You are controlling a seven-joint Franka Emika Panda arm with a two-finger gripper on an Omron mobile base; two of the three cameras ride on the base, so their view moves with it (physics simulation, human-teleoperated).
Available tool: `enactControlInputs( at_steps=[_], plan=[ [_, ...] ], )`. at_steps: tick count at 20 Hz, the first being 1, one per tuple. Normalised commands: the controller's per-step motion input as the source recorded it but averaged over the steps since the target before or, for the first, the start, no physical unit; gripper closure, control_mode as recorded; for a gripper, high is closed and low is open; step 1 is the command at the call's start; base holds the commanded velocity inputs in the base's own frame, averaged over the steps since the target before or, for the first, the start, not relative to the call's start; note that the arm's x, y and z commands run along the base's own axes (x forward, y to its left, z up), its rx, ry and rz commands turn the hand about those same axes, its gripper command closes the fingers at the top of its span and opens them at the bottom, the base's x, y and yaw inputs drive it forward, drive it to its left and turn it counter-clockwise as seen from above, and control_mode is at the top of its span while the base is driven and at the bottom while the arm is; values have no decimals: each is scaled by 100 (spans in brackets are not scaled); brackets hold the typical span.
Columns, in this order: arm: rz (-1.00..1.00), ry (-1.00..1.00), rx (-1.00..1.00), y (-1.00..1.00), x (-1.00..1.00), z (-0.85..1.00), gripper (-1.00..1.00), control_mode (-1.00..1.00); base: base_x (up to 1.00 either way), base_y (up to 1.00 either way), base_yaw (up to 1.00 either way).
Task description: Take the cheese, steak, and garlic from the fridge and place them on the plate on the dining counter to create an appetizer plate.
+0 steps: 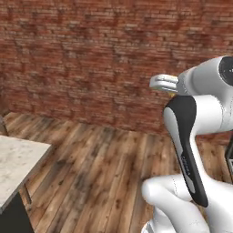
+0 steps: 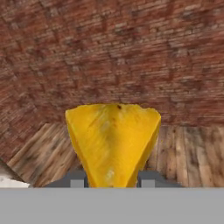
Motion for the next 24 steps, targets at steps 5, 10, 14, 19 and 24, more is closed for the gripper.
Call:
enactControlInputs(
  at_steps=[5,10,14,19,24],
  plan=[
    [0,0,0,0,0,0,100,100,100,-12,63],
    [0,0,0,0,0,0,100,100,100,-28,61],
    [0,0,0,0,0,0,100,100,100,-55,54],
    [0,0,0,0,0,0,100,100,100,-81,43],
    [0,0,0,0,0,0,100,100,100,-59,48]
  ],
)
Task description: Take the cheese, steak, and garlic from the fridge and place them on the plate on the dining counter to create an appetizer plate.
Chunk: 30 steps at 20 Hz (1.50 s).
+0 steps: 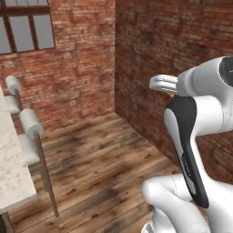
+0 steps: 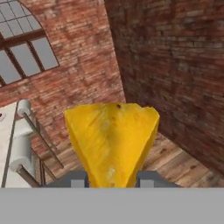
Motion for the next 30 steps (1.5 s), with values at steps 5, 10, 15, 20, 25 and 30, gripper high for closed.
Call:
enactControlInputs(
  at_steps=[5,10,15,20,25,30],
  plan=[
    [0,0,0,0,0,0,100,100,100,-45,52],
    [0,0,0,0,0,0,100,100,100,-38,55],
    [0,0,0,0,0,0,100,100,100,-39,55],
    [0,0,0,0,0,0,100,100,100,-46,54],
    [0,0,0,0,0,0,100,100,100,-49,54],
    [0,0,0,0,0,0,100,100,100,-56,54]
  ],
)
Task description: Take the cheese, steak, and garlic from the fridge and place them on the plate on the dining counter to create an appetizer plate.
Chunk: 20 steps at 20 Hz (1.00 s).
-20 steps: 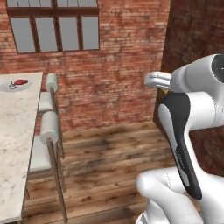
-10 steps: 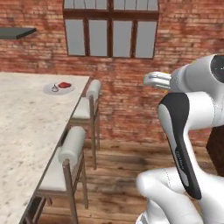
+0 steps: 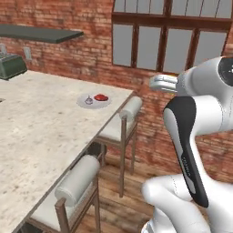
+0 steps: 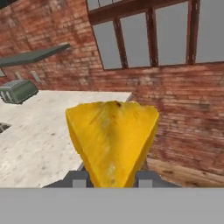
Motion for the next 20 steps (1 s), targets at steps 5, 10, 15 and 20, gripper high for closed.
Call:
enactControlInputs(
  at_steps=[5,10,15,20],
  plan=[
    [0,0,0,0,0,0,100,100,100,-64,51],
    [0,0,0,0,0,0,100,100,100,-61,48],
    [0,0,0,0,0,0,100,100,100,-36,43],
    [0,0,0,0,0,0,100,100,100,0,33]
  ],
)
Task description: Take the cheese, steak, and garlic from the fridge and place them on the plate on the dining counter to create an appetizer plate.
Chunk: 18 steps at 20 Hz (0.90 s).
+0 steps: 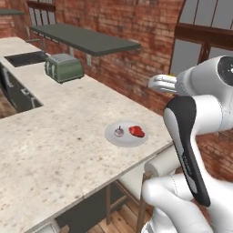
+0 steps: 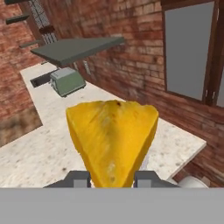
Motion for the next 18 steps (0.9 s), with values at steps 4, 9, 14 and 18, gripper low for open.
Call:
enactControlInputs(
  at_steps=[4,9,14,18],
  plan=[
    [0,0,0,0,0,0,100,100,100,6,26],
    [0,0,0,0,0,0,100,100,62,1,7],
    [0,0,0,1,8,-3,100,-100,33,7,0],
    [0,14,0,1,33,-28,100,-100,0,0,0]
  ],
)
